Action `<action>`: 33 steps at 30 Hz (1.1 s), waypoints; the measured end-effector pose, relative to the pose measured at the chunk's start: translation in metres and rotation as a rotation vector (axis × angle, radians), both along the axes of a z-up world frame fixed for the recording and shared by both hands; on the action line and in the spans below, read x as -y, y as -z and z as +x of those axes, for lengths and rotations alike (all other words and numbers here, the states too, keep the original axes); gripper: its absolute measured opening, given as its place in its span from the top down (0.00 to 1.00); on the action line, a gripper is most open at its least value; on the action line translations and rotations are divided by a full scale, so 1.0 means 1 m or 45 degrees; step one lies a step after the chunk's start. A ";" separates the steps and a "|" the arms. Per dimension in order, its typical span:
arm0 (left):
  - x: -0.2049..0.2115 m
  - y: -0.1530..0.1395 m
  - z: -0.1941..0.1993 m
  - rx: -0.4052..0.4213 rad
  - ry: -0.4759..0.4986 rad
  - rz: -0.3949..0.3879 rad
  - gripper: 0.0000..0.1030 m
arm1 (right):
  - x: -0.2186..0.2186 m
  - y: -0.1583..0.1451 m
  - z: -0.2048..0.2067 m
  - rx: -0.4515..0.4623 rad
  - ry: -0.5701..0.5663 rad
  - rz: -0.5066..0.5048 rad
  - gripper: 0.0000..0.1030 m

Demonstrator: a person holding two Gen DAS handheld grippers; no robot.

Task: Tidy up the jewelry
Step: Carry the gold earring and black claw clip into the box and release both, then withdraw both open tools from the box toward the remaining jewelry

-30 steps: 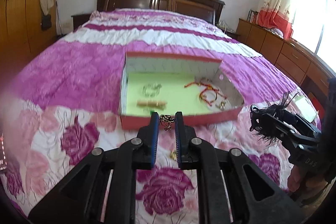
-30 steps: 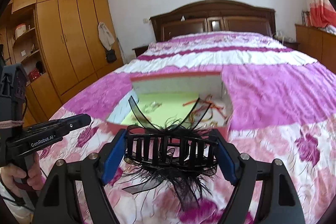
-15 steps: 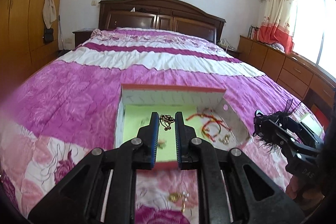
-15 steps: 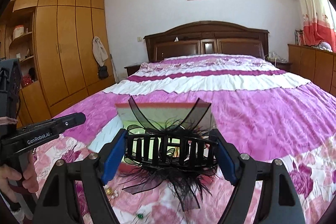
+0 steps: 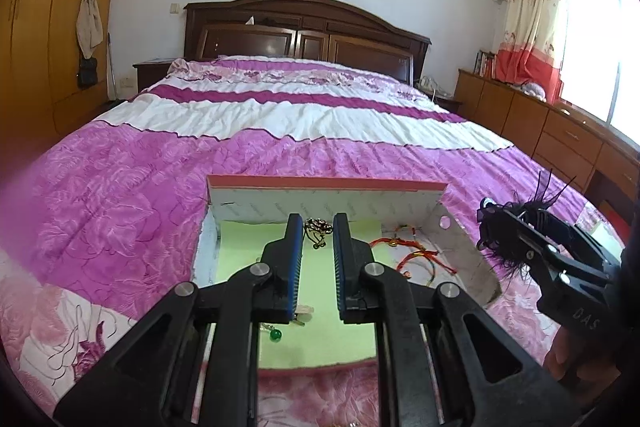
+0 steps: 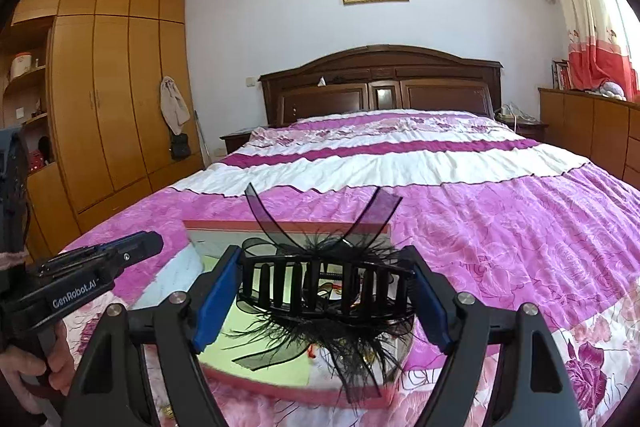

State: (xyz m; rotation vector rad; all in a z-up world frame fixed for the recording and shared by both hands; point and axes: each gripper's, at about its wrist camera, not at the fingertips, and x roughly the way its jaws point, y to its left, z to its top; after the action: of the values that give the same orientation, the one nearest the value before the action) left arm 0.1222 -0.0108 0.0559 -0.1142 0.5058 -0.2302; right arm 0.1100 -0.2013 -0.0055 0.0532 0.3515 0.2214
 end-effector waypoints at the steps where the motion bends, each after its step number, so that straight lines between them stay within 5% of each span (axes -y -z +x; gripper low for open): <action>1: 0.001 0.002 0.003 -0.004 0.002 0.006 0.94 | 0.001 0.002 0.005 -0.010 0.002 -0.001 0.22; 23: 0.008 0.071 0.057 -0.425 -0.044 0.120 0.93 | -0.003 0.057 0.071 -0.380 0.048 -0.098 0.22; 29: 0.003 0.072 0.058 -0.470 -0.049 0.084 0.92 | -0.006 0.057 0.073 -0.405 0.036 -0.133 0.21; 33: 0.004 0.069 0.055 -0.462 -0.030 0.087 0.81 | -0.006 0.054 0.073 -0.420 0.034 -0.117 0.16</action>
State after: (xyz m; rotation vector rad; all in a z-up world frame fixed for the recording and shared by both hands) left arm 0.1776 -0.0152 -0.0128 -0.0957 0.8724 -0.1693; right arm 0.1830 -0.1953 -0.0590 0.0036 0.6889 0.1695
